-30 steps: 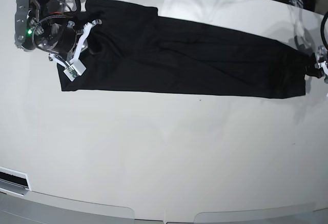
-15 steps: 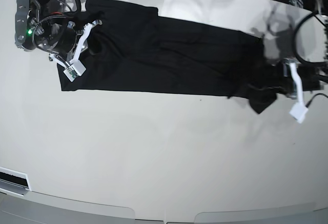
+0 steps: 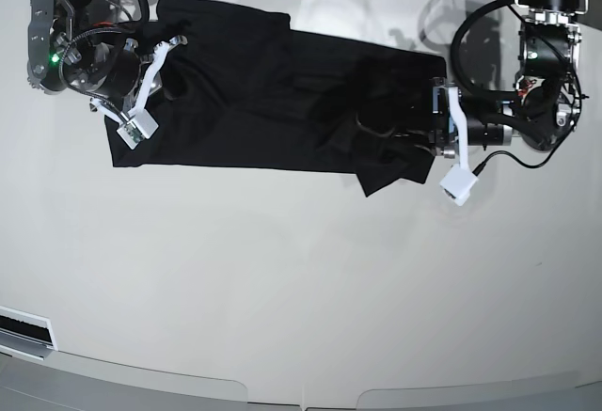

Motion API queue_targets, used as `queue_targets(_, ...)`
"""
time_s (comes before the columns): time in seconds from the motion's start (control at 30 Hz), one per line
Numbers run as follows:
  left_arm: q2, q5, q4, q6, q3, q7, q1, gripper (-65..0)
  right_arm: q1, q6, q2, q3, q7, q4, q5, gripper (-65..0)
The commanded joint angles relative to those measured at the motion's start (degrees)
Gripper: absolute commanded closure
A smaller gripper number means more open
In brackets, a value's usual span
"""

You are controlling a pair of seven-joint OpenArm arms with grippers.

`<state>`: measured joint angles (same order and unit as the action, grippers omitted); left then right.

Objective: Layout the t-shirt on the table in an organized manner, then fold the t-shirt properly

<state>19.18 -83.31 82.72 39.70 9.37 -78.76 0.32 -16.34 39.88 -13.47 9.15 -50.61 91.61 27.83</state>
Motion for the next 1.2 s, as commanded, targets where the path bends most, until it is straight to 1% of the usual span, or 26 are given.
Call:
queue_targets(0.0, 0.3, -1.7, 0.9, 0.3, 0.3, 1.4, -0.8, 0.0, 0.4, 0.1, -0.5, 0.3, 0.7, 1.0, 0.8, 0.0)
queue_targets(0.17, -0.8, -1.7, 0.9, 0.3, 0.3, 1.7, -0.8, 0.0, 0.5, 0.1, -0.5, 0.3, 0.4, 1.0, 0.8, 0.0)
queue_targets(0.2, -1.0, -1.7, 0.9, 0.3, 0.3, 1.7, -0.8, -4.6, 0.5, 0.1, -0.5, 0.3, 0.4, 1.0, 0.8, 0.0)
queue_targets(0.27, -0.9, -1.7, 0.9, 0.3, 0.3, 1.7, -0.8, -23.1, 0.5, 0.1, -0.5, 0.3, 0.4, 1.0, 0.8, 0.0)
queue_targets(0.3, -0.9, -1.7, 0.9, 0.3, 0.3, 1.7, -0.8, -31.4, 0.5, 0.1, -0.5, 0.3, 0.4, 1.0, 0.8, 0.0)
queue_targets(0.33, -0.9, -1.7, 0.9, 0.3, 0.3, 1.7, -0.8, -36.1, 0.5, 0.1, -0.5, 0.3, 0.4, 1.0, 0.8, 0.0)
queue_targets(0.37, -0.9, -1.7, 0.9, 0.3, 0.3, 1.7, -0.8, -37.0, 0.5, 0.1, -0.5, 0.3, 0.4, 1.0, 0.8, 0.0)
queue_targets(0.47, -0.9, -1.7, 0.9, 0.3, 0.3, 1.6, -0.8, -36.4, 0.6, 0.1, -0.5, 0.3, 0.4, 1.0, 0.8, 0.0)
queue_targets(0.5, -0.8, -1.7, 0.9, 0.3, 0.3, 1.6, -0.8, -33.3, 0.8, 0.1, -0.5, 0.3, 0.4, 1.0, 0.8, 0.0)
queue_targets(0.53, -0.8, -1.7, 0.9, 0.3, 0.3, 1.6, -0.9, -26.5, 0.9, 0.1, -0.5, 0.3, 0.4, 1.0, 0.9, 0.0)
queue_targets(0.57, -0.7, -1.7, 0.9, 0.3, 0.3, 1.6, -0.8, -16.3, 1.2, 0.1, -0.6, 0.3, 0.4, 1.0, 0.9, 0.0)
queue_targets(0.6, -0.8, -1.7, 0.9, 0.3, 0.4, 1.6, -0.8, -4.2, 1.4, 0.1, -0.7, 0.3, 0.4, 1.0, 0.9, 0.0)
queue_targets(0.63, -0.8, -1.7, 0.9, 0.3, 0.4, 1.6, -0.8, 0.0, 1.8, 0.1, -0.7, 0.3, 0.4, 1.0, 1.0, 0.0)
queue_targets(0.77, -0.7, -1.7, 0.9, 0.3, 1.4, 1.6, -0.8, 0.0, 2.4, 0.1, -0.7, 0.4, 0.4, 2.4, 3.8, 0.0)
queue_targets(0.87, -0.7, -1.7, 0.9, 0.3, 4.8, 1.6, -0.9, 0.0, 2.4, 0.1, -0.7, 1.6, -0.2, 7.4, 5.9, 0.0)
queue_targets(0.93, -0.5, -1.7, 0.9, 0.3, 8.2, 1.6, -1.0, 0.0, 2.4, 0.1, -0.7, 3.1, -3.2, 12.1, 6.7, 0.0)
queue_targets(1.03, 1.3, -1.7, 0.9, 0.3, 13.2, 2.0, -1.0, 0.0, 2.4, 0.1, -0.7, 6.1, -9.1, 18.9, 6.7, 0.0)
queue_targets(1.07, 2.3, -1.1, 0.9, 0.3, 14.6, 2.4, -0.9, 0.0, 2.4, -0.4, -0.7, 7.5, -10.7, 20.5, 6.6, 0.0)
queue_targets(1.1, 3.3, 0.0, 0.9, 0.3, 15.8, 2.9, -0.9, 0.0, 2.3, -2.3, -0.7, 9.0, -11.7, 21.1, 6.1, -0.7)
queue_targets(1.13, 4.5, 1.0, 0.9, 0.3, 16.7, 3.4, -0.9, 0.0, 2.3, -4.4, -0.7, 10.7, -11.8, 21.2, 5.1, -6.8)
queue_targets(1.17, 5.7, 2.0, 0.9, 0.3, 17.6, 4.1, -0.8, 0.0, 2.0, -6.6, -0.7, 12.2, -11.7, 21.0, 3.5, -14.5)
